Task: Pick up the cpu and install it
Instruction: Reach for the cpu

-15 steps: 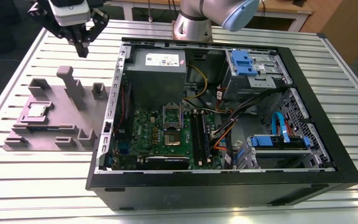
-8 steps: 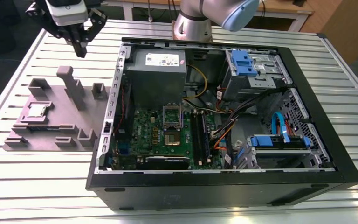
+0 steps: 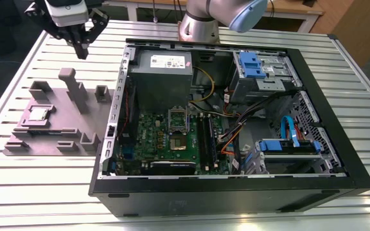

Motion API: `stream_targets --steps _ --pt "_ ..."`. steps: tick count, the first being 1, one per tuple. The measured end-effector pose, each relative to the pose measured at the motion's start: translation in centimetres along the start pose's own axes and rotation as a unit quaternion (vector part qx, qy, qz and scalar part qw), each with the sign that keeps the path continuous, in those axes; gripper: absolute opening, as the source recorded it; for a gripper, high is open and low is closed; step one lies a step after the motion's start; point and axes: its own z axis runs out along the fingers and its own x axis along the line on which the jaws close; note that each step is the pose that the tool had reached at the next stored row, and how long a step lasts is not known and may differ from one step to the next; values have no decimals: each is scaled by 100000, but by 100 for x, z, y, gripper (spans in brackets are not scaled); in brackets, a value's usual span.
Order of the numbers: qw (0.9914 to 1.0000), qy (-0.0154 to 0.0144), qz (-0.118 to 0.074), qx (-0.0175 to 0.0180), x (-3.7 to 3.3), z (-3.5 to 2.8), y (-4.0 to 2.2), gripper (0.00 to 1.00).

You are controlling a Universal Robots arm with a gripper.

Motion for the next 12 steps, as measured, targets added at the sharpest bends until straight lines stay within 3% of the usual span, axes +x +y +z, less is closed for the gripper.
stream_targets --steps 12 --pt "100000 1 -4 1 63 2 -5 10"
